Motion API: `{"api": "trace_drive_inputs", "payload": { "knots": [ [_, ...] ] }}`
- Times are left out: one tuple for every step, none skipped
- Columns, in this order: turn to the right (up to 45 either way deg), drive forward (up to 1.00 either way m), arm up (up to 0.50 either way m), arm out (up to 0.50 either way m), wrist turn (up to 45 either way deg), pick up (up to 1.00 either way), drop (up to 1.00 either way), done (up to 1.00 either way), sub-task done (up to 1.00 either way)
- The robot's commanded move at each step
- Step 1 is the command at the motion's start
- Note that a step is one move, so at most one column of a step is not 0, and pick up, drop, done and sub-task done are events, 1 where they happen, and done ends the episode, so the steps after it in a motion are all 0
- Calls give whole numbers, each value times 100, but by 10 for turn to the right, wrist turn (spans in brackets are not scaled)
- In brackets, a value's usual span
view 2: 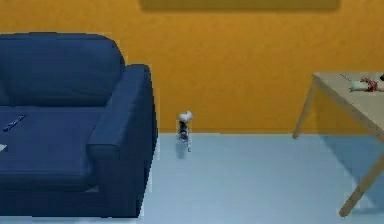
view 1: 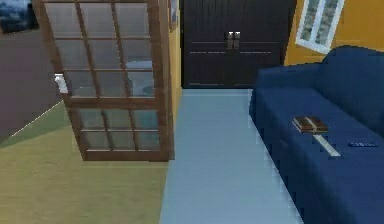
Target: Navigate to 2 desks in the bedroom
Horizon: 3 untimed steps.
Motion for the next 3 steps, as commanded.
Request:
{"api": "trace_drive_inputs", "payload": {
  "knots": [
    [0,50,0,0,0,0,0,0,0],
    [-450,0,0,0,0,0,0,0,0],
    [-240,0,0,0,0,0,0,0,0]
  ]
}}
